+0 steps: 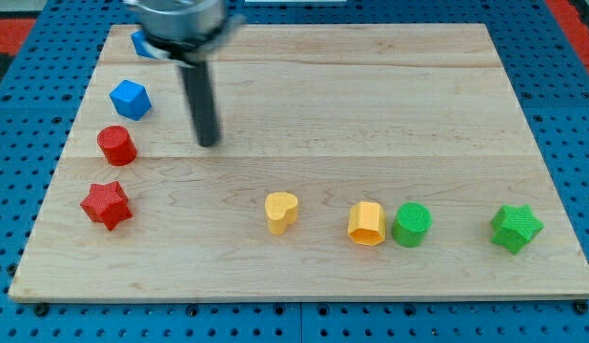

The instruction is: Move the blue cube to the top right

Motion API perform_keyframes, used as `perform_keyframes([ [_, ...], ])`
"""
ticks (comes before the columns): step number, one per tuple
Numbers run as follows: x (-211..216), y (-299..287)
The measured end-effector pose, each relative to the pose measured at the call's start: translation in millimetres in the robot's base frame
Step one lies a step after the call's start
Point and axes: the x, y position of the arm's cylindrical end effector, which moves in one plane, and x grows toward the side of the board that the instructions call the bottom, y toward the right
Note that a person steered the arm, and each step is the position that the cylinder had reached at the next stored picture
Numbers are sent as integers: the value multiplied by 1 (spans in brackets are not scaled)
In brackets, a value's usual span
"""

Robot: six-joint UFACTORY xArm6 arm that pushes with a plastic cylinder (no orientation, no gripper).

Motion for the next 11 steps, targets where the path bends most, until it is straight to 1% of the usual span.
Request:
perform_keyframes([
  [2,-23,-62],
  [3,-38,-122],
  [4,-59,-134],
  [5,-79,-94],
  [6,-86,-30],
  [7,-85,-84],
  [8,-84,-49],
  [9,-78,94],
  [10,-56,154],
  [11,-82,201],
])
